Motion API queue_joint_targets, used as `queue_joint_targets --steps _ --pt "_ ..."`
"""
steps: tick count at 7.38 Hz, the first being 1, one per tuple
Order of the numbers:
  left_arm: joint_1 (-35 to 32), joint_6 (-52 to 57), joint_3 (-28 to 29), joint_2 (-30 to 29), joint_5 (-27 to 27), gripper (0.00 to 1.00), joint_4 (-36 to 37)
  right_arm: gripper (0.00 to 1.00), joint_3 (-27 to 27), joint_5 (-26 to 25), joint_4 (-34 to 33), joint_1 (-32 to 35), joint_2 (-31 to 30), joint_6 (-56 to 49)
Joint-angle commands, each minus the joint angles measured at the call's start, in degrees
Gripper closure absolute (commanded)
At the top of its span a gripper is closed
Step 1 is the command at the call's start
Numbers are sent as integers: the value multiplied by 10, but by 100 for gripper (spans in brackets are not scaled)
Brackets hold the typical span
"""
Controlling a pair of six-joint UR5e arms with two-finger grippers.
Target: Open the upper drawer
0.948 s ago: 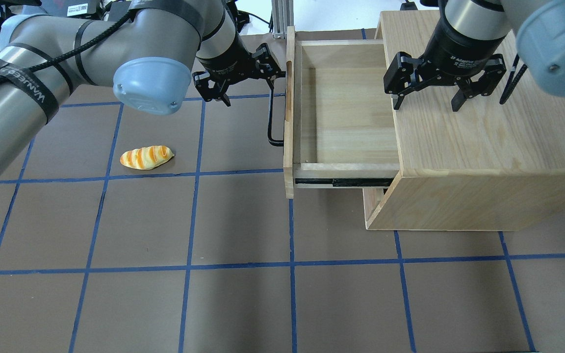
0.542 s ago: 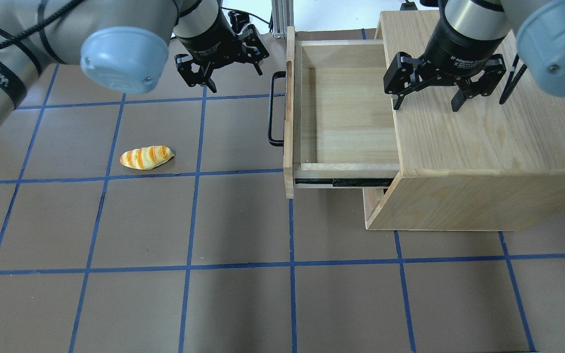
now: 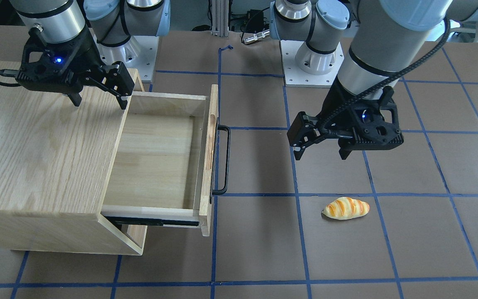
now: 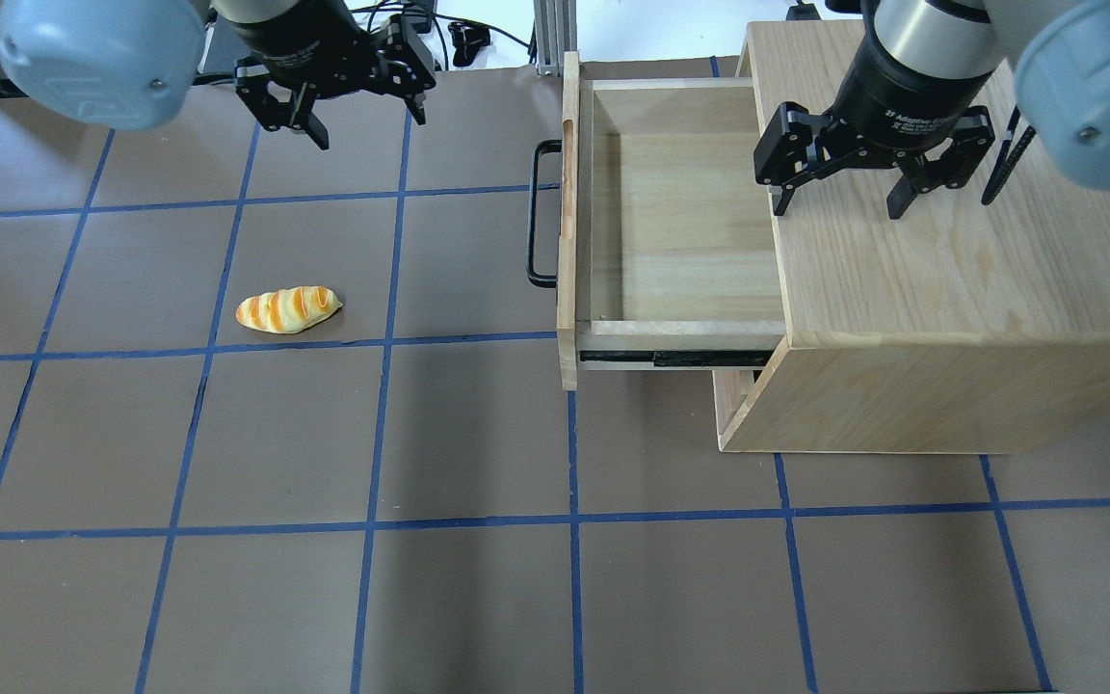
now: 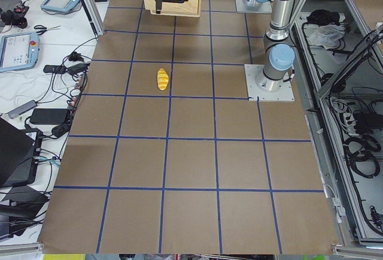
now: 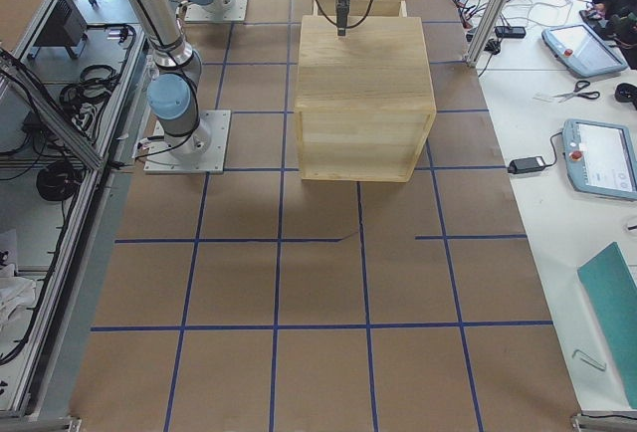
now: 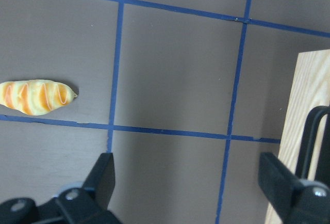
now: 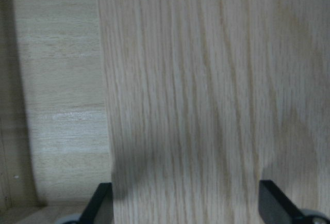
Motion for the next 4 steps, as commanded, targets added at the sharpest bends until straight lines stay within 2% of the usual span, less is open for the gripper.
queue_joint_targets --steps 1,3,4 --pt "57 114 -1 13 46 0 -32 0 0 -1 0 0 0 0" --pt "85 163 -17 36 52 0 -57 0 0 0 0 0 0 0" --pt "79 147 -26 52 54 0 -56 0 0 0 0 0 0 0"
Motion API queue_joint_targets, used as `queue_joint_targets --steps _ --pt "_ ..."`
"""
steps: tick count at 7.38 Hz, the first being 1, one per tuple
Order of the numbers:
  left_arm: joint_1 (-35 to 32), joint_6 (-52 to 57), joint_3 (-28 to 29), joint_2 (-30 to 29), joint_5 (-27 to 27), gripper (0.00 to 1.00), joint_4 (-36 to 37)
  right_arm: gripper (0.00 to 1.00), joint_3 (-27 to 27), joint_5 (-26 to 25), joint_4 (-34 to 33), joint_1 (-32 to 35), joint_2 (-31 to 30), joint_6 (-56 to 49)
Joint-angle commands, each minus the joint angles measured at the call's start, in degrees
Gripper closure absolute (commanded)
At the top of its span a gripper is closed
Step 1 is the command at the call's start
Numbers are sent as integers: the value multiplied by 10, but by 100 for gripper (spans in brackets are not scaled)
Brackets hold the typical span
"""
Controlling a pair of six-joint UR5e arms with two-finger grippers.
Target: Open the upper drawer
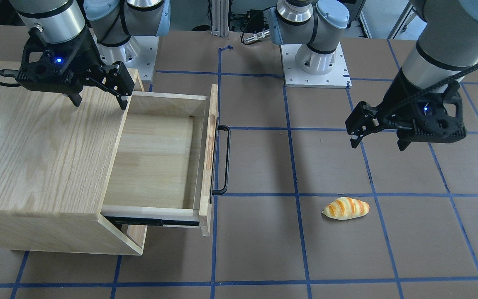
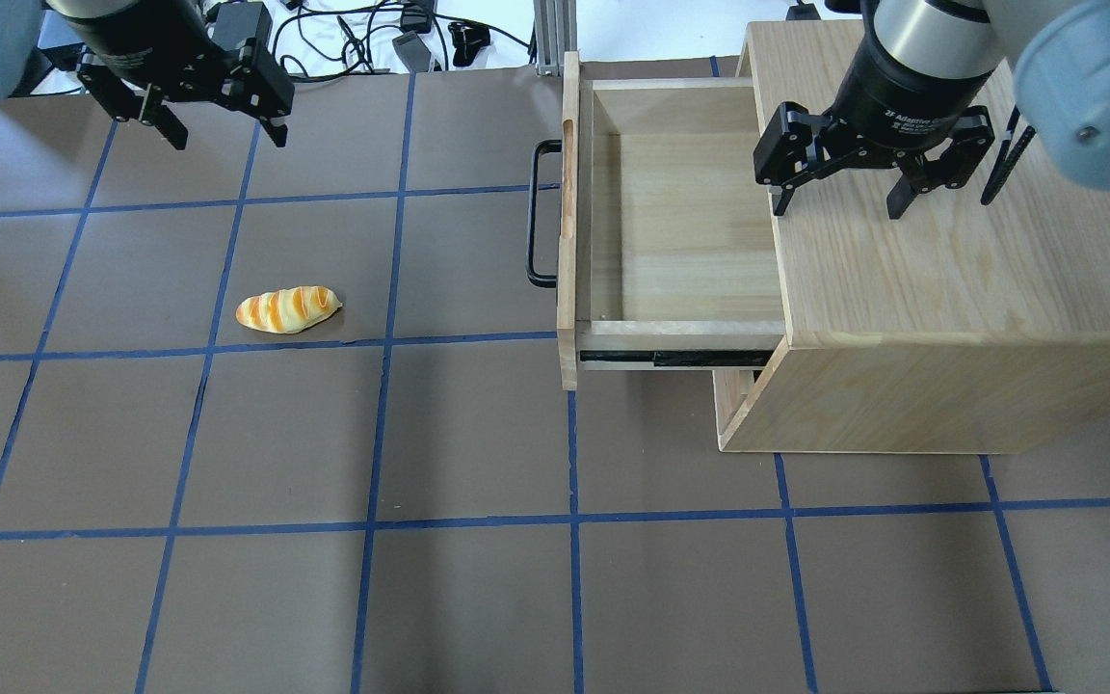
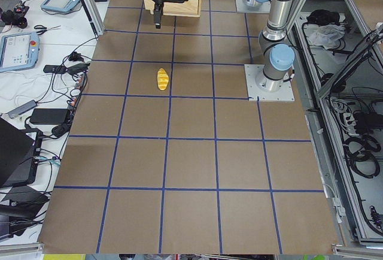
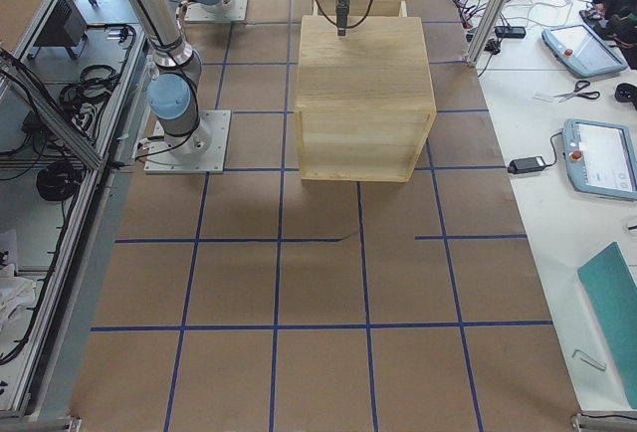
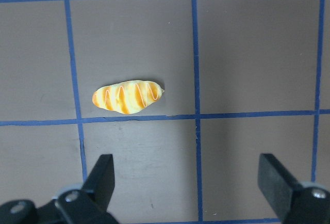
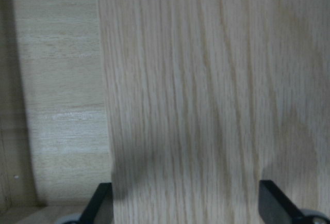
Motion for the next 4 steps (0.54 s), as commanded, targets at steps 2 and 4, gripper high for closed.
queue_joint_targets --steps 2,4 --pt "-12 -47 -32 47 2 0 -1 0 0 -1 0 0 0 0" --pt "-41 -78 -36 53 5 0 2 0 0 -1 0 0 0 0"
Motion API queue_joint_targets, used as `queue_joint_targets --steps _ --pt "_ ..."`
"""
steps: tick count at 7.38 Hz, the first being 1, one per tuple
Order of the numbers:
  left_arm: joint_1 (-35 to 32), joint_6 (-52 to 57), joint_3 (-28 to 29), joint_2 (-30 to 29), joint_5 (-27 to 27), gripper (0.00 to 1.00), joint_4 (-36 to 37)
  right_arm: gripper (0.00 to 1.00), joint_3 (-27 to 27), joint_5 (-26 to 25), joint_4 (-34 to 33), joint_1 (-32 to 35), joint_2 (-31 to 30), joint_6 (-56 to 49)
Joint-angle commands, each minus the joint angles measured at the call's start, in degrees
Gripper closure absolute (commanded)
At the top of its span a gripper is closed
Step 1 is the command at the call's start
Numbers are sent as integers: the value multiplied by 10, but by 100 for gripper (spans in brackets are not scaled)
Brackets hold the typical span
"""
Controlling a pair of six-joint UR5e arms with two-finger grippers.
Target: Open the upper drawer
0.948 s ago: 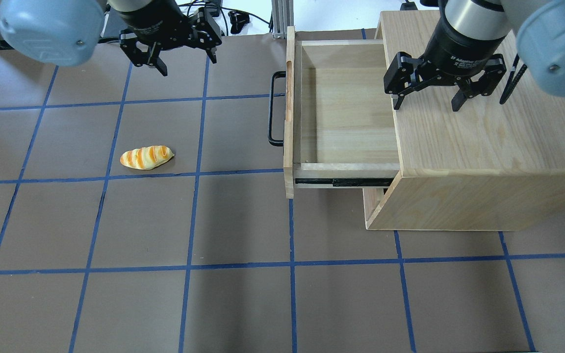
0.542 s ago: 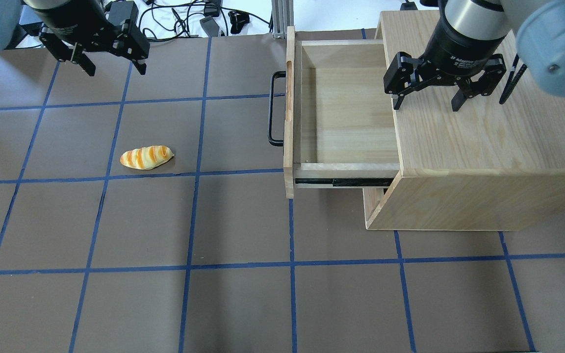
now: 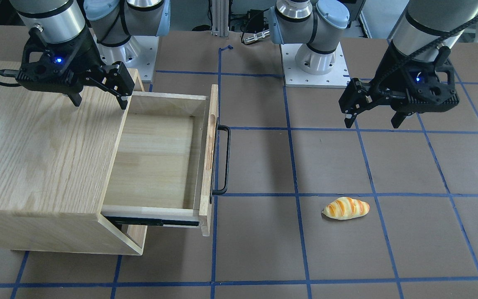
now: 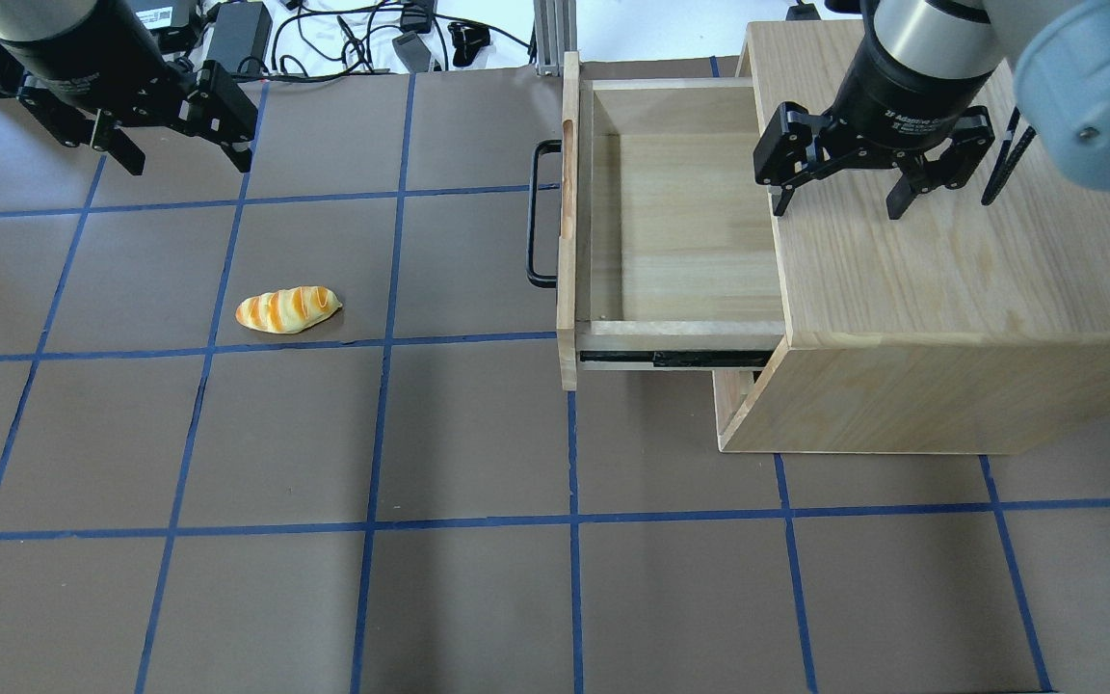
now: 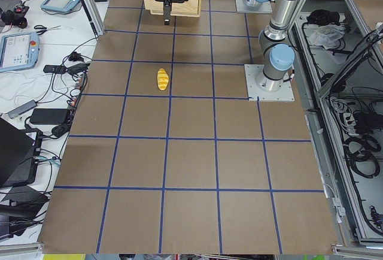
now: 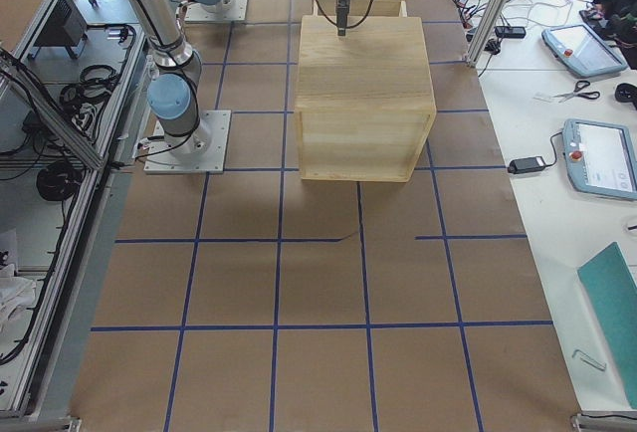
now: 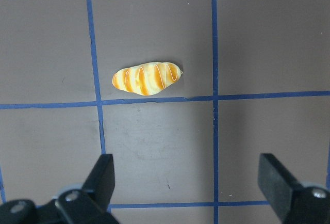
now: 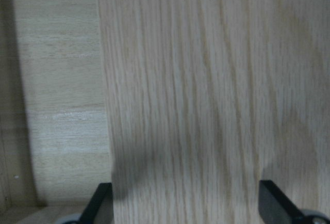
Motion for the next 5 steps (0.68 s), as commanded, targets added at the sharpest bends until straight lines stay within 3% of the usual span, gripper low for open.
queue_joint_targets --steps 1,5 --pt "-25 -27 -4 3 -1 0 6 0 0 0 0 0 0 0" --pt "-26 -18 -30 9 -1 0 10 0 0 0 0 0 0 0"
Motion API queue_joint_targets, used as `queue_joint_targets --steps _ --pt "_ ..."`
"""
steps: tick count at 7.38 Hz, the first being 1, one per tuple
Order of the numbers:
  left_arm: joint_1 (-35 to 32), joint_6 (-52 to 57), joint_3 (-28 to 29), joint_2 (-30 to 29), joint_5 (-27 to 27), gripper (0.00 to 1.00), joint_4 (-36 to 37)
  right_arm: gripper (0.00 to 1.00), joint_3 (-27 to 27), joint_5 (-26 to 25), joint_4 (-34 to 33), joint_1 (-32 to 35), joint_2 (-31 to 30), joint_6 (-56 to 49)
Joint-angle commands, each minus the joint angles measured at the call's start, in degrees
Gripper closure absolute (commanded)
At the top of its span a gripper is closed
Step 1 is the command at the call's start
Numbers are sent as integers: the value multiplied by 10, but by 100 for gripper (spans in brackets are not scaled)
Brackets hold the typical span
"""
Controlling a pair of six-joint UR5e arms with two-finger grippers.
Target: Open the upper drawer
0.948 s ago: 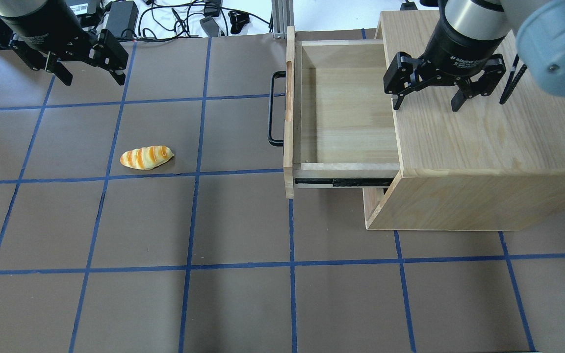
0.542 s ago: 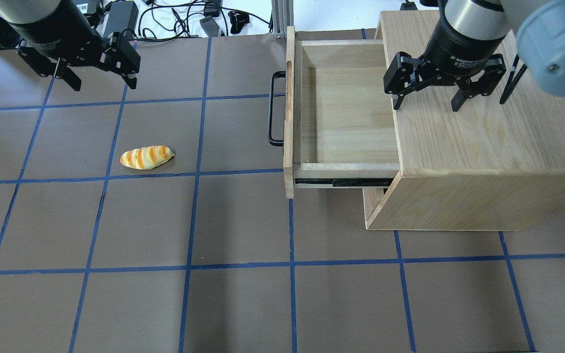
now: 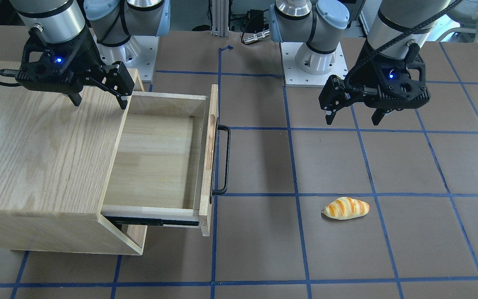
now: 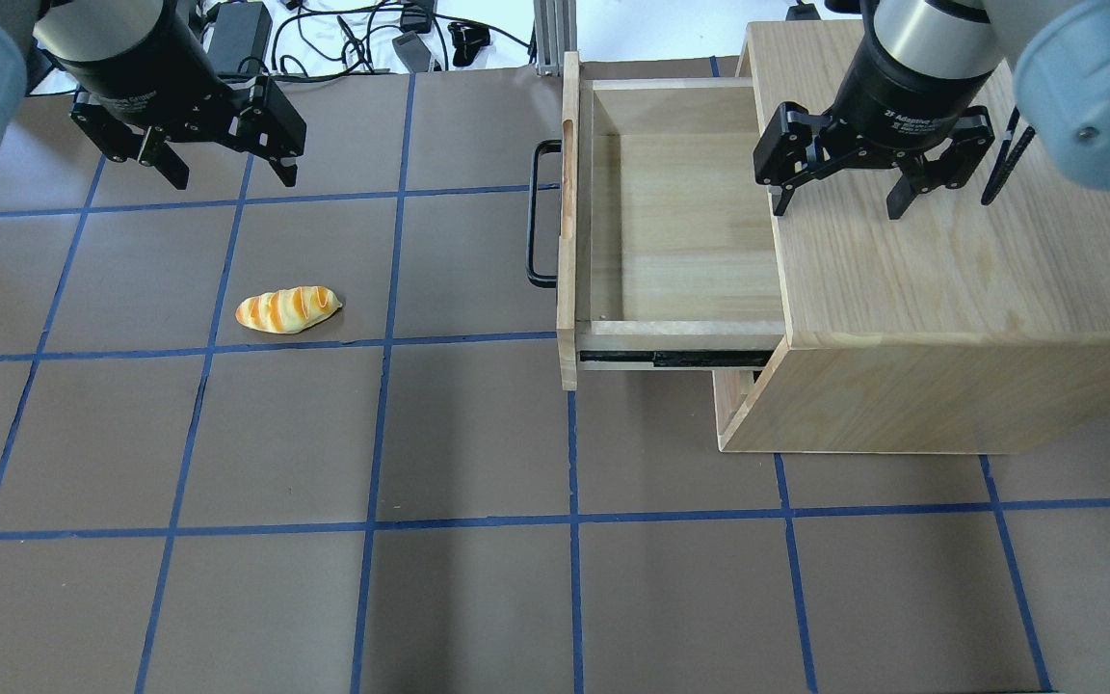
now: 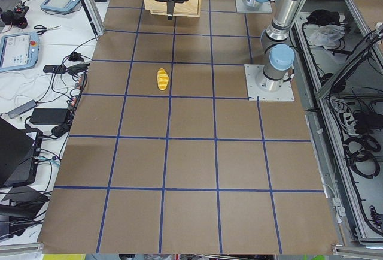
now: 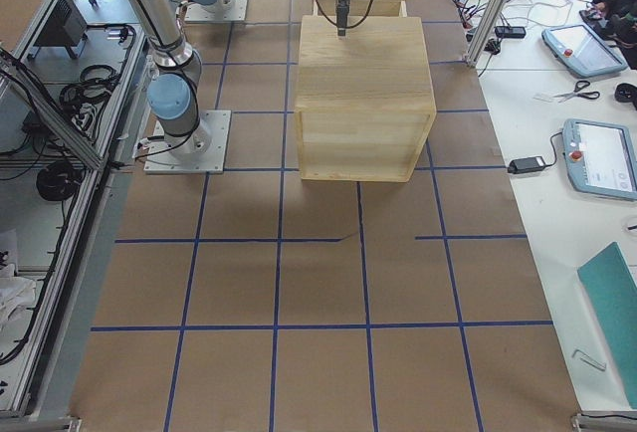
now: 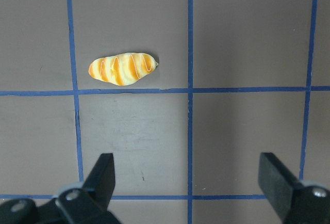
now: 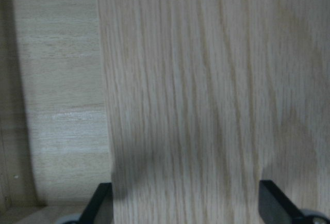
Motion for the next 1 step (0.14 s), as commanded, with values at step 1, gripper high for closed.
queue_joint_targets --steps 1 --pt "0 0 -16 11 0 0 2 0 0 1 0 0 0 0"
